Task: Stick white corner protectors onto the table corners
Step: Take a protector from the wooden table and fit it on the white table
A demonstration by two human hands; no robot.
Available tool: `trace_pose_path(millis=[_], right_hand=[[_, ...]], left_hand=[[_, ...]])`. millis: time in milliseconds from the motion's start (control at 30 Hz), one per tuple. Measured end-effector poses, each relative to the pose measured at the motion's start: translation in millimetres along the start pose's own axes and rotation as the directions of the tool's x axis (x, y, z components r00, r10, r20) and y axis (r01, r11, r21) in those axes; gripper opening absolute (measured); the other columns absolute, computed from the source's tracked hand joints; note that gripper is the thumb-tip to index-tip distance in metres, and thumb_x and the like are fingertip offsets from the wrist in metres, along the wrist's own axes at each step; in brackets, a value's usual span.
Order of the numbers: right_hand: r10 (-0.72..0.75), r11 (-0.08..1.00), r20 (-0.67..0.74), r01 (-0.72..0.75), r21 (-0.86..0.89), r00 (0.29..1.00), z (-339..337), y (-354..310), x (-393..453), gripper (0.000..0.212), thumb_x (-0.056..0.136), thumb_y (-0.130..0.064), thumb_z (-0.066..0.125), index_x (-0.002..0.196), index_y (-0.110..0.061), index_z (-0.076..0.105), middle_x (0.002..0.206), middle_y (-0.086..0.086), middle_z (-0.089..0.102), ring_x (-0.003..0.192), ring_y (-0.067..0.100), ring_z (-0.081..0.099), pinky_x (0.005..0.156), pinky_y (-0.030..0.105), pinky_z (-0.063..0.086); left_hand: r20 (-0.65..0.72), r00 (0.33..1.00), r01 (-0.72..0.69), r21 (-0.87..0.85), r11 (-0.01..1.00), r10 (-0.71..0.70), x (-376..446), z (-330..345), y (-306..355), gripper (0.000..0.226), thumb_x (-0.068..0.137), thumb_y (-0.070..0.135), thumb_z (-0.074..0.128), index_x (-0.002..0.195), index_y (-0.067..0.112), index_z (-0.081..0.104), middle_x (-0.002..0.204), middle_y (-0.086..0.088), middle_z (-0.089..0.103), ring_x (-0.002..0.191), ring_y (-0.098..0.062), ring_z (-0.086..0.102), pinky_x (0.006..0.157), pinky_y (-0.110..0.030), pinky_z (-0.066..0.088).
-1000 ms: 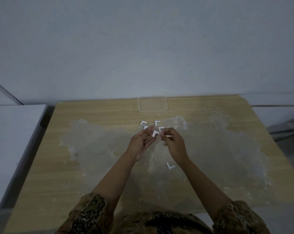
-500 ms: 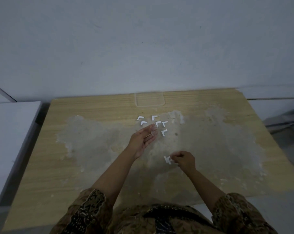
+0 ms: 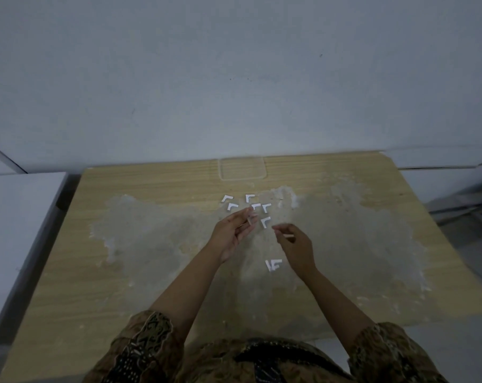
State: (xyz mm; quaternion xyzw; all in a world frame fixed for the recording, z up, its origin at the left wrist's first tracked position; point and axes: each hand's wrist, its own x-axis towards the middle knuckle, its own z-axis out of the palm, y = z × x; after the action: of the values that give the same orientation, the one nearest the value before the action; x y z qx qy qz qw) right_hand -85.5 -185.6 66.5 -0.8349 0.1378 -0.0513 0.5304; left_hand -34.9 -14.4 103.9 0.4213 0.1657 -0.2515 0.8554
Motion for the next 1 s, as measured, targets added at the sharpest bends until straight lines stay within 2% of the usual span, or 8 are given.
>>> trace_pose_path(millis=[100,200,300,433,600,733,867,1000], right_hand=[[-0.124,0.989,-0.043,0.127,0.071,0.991,1.3,-32.5,-6.9,0.005,0.086,-0.023,0.071,0.089,-0.021,0.068,0.081,-0.009,0.07,0.071,0.002,0.064,0.06,0.014,0.049],[-0.226,0.97,-0.051,0.23,0.083,0.973,3.3,-51.4,-13.0,0.023,0.076,-0.031,0.08,0.09,-0.019,0.067,0.084,-0.009,0.07,0.069,0.009,0.065,0.06,0.02,0.051],[-0.299,0.953,-0.021,0.3,0.038,0.954,5.8,-54.8,-15.9,0.026,0.073,-0.028,0.083,0.091,-0.018,0.067,0.083,-0.01,0.069,0.069,0.01,0.063,0.062,0.024,0.05],[-0.332,0.942,-0.057,0.334,0.034,0.941,6.6,-53.7,-21.7,0.018,0.076,-0.021,0.081,0.089,-0.016,0.07,0.08,-0.01,0.071,0.069,0.009,0.065,0.06,0.027,0.052],[-0.349,0.935,-0.029,0.35,0.047,0.937,9.6,-63.2,-33.2,0.014,0.079,-0.023,0.078,0.089,-0.017,0.071,0.08,-0.011,0.071,0.068,0.006,0.065,0.058,0.02,0.05],[-0.361,0.922,-0.015,0.359,0.141,0.932,16.8,-75.8,-47.9,0.01,0.081,-0.022,0.076,0.089,-0.018,0.071,0.079,-0.009,0.071,0.067,0.006,0.065,0.058,0.014,0.048],[-0.356,0.918,0.047,0.341,0.202,0.933,24.4,-87.2,-65.5,0.011,0.083,-0.024,0.074,0.091,-0.017,0.071,0.08,-0.009,0.07,0.069,0.005,0.065,0.062,0.015,0.05],[-0.363,0.918,0.17,0.321,0.231,0.916,38.4,-88.9,-101.9,0.012,0.084,-0.026,0.074,0.091,-0.017,0.07,0.08,-0.007,0.07,0.071,0.009,0.068,0.063,0.026,0.055]], left_hand=[[-0.009,1.0,-0.002,-0.011,1.0,0.002,-1.0,5.1,-0.8,0.022,0.092,0.008,0.056,0.11,-0.002,0.064,0.09,-0.007,0.073,0.079,-0.009,0.072,0.07,-0.017,0.058],[-0.015,1.0,-0.012,0.027,1.0,0.012,-3.2,8.7,-0.7,0.024,0.09,0.009,0.059,0.111,-0.002,0.064,0.08,-0.002,0.074,0.069,-0.004,0.07,0.062,-0.013,0.055],[-0.008,1.0,-0.025,0.063,0.998,0.025,-7.0,10.2,-1.1,0.021,0.088,0.013,0.064,0.106,0.001,0.064,0.068,0.003,0.07,0.057,-0.001,0.064,0.054,-0.011,0.051],[-0.002,0.998,-0.06,0.021,0.998,0.06,-14.6,8.2,-5.1,0.015,0.087,0.01,0.064,0.097,0.0,0.066,0.077,-0.005,0.071,0.064,-0.006,0.068,0.062,-0.014,0.055],[-0.023,0.994,-0.103,-0.007,0.995,0.102,-34.3,1.3,-8.3,0.017,0.085,0.016,0.067,0.089,0.0,0.067,0.088,-0.01,0.073,0.076,-0.011,0.071,0.068,-0.015,0.055],[-0.036,0.986,-0.167,-0.089,0.982,0.164,-57.4,-11.2,-6.0,0.017,0.088,0.018,0.063,0.087,0.001,0.065,0.089,-0.011,0.073,0.08,-0.01,0.071,0.074,-0.016,0.056],[-0.123,0.957,-0.273,-0.091,0.958,0.262,-88.2,-29.1,-9.6,0.01,0.09,0.009,0.06,0.091,0.0,0.063,0.091,-0.012,0.069,0.078,-0.009,0.07,0.075,-0.017,0.056],[-0.24,0.908,-0.356,-0.015,0.934,0.343,-142.7,-51.4,-26.7,0.007,0.089,-0.003,0.057,0.091,0.001,0.062,0.086,-0.009,0.068,0.072,-0.007,0.07,0.074,-0.016,0.056]])
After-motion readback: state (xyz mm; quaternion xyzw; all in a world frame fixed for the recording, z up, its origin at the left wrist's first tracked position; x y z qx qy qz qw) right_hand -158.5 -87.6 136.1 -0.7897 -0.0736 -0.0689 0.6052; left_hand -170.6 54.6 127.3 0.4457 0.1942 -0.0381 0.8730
